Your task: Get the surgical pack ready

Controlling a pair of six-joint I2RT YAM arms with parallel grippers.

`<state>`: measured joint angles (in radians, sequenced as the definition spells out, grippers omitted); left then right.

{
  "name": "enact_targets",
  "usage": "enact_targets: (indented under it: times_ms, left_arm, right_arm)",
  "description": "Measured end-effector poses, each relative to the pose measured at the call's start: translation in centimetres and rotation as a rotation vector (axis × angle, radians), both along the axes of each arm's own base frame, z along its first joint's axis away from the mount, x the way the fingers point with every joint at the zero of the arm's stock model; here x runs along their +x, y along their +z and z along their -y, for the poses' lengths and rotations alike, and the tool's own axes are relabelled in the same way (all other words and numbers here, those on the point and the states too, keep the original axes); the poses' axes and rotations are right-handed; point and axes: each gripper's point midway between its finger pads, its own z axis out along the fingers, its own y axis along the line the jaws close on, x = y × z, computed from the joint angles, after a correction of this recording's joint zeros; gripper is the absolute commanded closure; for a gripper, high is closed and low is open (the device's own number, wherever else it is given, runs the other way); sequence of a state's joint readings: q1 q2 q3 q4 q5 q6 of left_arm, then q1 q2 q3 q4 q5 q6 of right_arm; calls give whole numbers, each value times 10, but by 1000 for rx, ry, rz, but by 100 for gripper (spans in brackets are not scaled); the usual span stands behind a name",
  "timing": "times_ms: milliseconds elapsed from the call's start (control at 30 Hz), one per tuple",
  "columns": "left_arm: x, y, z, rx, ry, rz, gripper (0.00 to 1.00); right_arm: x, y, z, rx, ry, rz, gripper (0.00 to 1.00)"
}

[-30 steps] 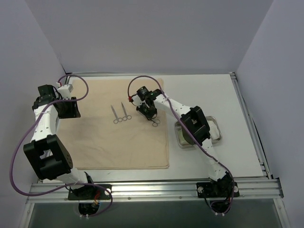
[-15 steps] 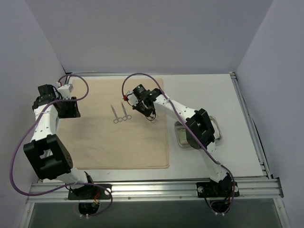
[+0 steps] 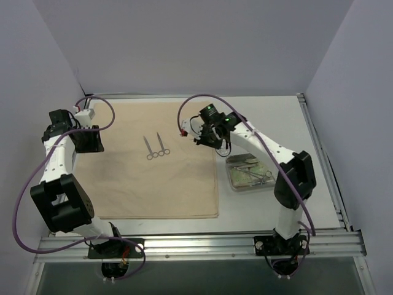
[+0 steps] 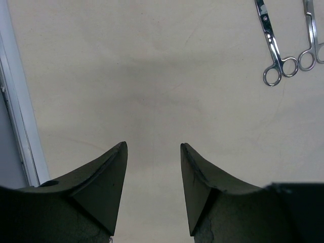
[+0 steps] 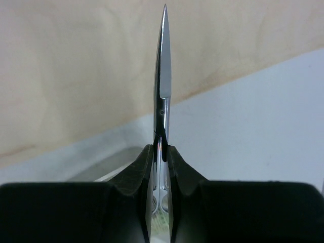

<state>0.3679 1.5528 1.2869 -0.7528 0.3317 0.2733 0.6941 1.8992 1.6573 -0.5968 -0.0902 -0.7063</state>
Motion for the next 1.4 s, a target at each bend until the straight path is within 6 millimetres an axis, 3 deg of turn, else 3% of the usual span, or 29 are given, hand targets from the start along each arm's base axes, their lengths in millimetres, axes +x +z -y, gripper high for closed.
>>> enact_targets:
  times_ms: [100,167,400,567,933,1100,1400]
  left_arm:
    - [0,-1,0,-2,-2,2,44]
    - [-1,-3,1,-4,-3,-2,44]
    - [-2,-5,3,-11,-6,-4,44]
    - [-1,-4,3,-14,-8,-1,44]
    - [2,-7,4,-24,-7,-2,44]
    - [3,-15,3,-34,-6,-20,44]
    - [4,-16,3,-33,-6,-19,44]
  right_arm:
    - [-6,18,39,-6,25,22,100]
    - [-13,19,68,-39,28,24,100]
    - [-69,-18,133,-161,99,-99,100]
    - [-89,-31,173,-204,81,-135,100]
    - [-115,-60,198,-286,169,-201,100]
    - [-103,-66,200,-308,193,-177,100]
    - [-88,-97,205,-388,252,-216,100]
